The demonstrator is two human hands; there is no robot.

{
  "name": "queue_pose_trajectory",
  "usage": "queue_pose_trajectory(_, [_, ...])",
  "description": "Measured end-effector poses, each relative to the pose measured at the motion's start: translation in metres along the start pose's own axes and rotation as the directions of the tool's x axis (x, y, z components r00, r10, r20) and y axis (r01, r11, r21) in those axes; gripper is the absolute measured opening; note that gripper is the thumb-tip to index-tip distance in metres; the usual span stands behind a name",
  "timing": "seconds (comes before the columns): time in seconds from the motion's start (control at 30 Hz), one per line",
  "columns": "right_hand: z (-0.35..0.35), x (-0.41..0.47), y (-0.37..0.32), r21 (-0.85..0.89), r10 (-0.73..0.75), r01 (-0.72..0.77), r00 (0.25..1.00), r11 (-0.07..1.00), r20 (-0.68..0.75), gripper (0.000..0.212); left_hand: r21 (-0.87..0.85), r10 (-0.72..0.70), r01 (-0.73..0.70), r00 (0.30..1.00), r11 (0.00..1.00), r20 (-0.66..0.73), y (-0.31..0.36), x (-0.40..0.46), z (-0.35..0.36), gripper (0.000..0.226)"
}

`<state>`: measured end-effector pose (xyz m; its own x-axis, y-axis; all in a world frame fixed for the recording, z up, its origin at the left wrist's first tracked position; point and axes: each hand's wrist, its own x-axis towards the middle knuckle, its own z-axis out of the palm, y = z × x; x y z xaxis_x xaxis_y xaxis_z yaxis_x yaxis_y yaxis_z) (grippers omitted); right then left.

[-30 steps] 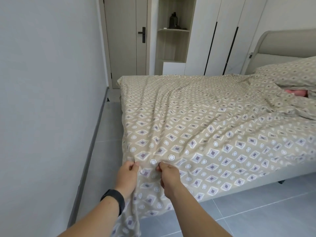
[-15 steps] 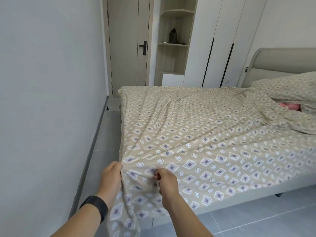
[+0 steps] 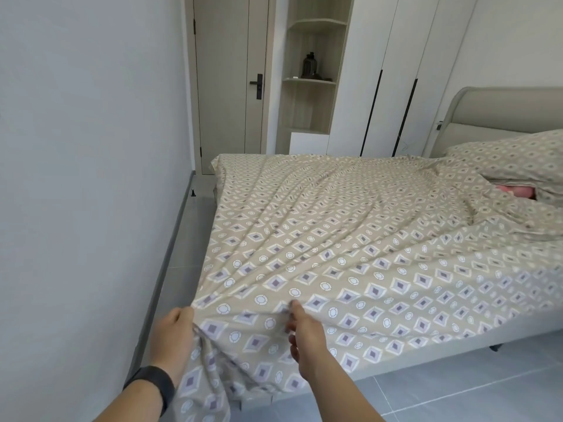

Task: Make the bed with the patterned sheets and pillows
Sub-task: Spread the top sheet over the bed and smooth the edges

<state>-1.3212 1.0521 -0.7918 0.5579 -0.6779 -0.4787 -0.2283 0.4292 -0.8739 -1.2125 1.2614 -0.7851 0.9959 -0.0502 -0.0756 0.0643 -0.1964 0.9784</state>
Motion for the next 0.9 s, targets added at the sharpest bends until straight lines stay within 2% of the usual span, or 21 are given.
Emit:
queue_pose_trajectory(0.07, [-0.003,0.007,-0.004,0.068,0.038,-0.035,0.999,0.997,-0.038,0.045,0.085,0.01,-0.012,0.999,0.996,0.034,-0.001,-0.002,0.004,0.029])
queue_pose_trajectory(0.13, [-0.008,0.017,-0.009,0.111,0.041,-0.032,0.996,0.993,-0.082,0.041,0.266,0.03,-0.063,0.991,0.962,0.128,-0.004,-0.005,0.008,0.028])
queue_pose_trajectory(0.2, [-0.012,0.023,-0.013,0.117,0.009,0.003,0.995,0.993,-0.102,0.034,0.427,0.109,-0.17,0.98,0.888,0.165,-0.007,-0.006,0.009,0.021])
queue_pose_trajectory(0.27, [-0.014,0.024,-0.01,0.157,-0.021,0.037,0.995,0.987,-0.102,0.025,0.564,0.247,-0.292,0.956,0.772,0.158,-0.005,-0.005,0.012,0.011])
queue_pose_trajectory(0.33, [-0.016,0.023,-0.002,0.152,-0.034,0.053,0.991,0.987,-0.127,0.025,0.624,0.411,-0.452,0.885,0.637,0.221,0.001,-0.003,0.025,0.021])
queue_pose_trajectory(0.4, [-0.017,0.022,0.005,0.092,-0.071,0.088,0.981,0.992,-0.179,0.03,0.601,0.544,-0.624,0.765,0.498,0.344,0.008,-0.003,0.046,0.032])
queue_pose_trajectory(0.5, [-0.02,0.003,0.004,0.044,-0.098,0.111,0.969,0.993,-0.229,0.033,0.592,0.589,-0.743,0.64,0.311,0.493,0.005,-0.01,0.074,0.032])
queue_pose_trajectory(0.6, [-0.027,-0.024,-0.006,-0.017,-0.187,0.189,0.948,0.982,-0.257,0.032,0.621,0.629,-0.727,0.635,0.291,0.449,0.006,-0.014,0.087,0.021])
queue_pose_trajectory(0.73, [-0.037,-0.042,-0.013,-0.055,-0.285,0.28,0.926,0.958,-0.248,0.031,0.635,0.623,-0.714,0.648,0.294,0.439,0.014,-0.016,0.095,0.035])
queue_pose_trajectory(0.8, [-0.044,-0.042,-0.017,-0.09,-0.314,0.301,0.915,0.949,-0.253,0.028,0.62,0.627,-0.737,0.623,0.27,0.468,0.018,-0.022,0.096,0.044])
queue_pose_trajectory(0.9, [-0.052,-0.042,-0.022,-0.127,-0.321,0.298,0.916,0.946,-0.239,0.027,0.573,0.655,-0.783,0.567,0.24,0.5,0.022,-0.025,0.088,0.046])
